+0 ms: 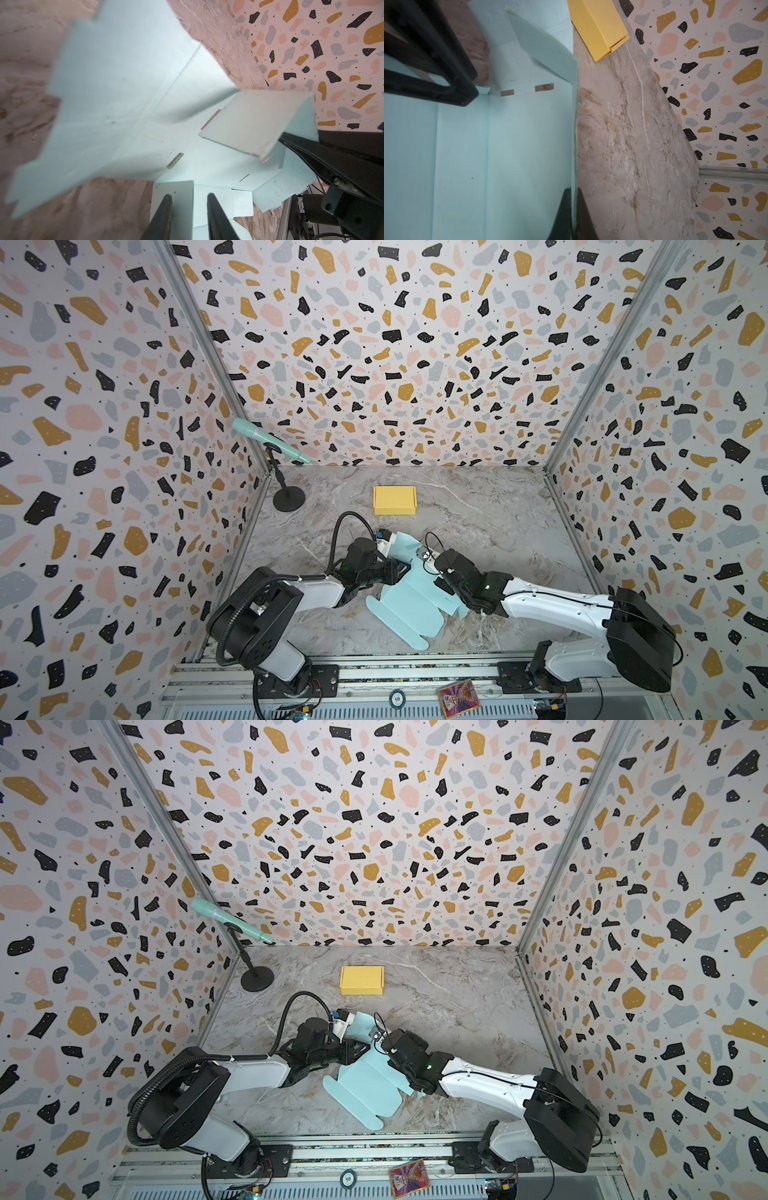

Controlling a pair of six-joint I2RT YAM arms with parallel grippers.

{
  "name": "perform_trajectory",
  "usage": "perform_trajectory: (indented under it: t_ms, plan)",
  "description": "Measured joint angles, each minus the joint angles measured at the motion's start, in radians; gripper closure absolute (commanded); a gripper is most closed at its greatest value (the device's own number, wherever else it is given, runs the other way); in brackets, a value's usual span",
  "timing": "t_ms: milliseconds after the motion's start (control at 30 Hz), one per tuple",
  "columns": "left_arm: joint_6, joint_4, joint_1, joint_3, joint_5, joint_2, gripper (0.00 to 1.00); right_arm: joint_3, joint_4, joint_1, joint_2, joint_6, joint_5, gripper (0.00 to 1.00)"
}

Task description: Fold the paper box

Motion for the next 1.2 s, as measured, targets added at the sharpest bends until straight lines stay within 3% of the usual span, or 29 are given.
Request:
perform_trajectory:
  t_ms: [633, 933, 1200]
  plan:
    - [-0.023, 0.041, -0.005, -0.027, 0.007, 0.013, 0.71, -0.014, 0.026, 0.026, 0.026, -0.051, 0.079, 1.0]
    - [-0.021, -0.06, 0.163, -0.01, 0.053, -0.129, 0.72, -0.014, 0.056, 0.093, 0.026, -0.138, 0.217, 1.0]
    - [-0.04, -0.144, 0.284, 0.142, 0.032, -0.136, 0.79, -0.014, 0.096, 0.123, 0.026, -0.245, 0.286, 1.0]
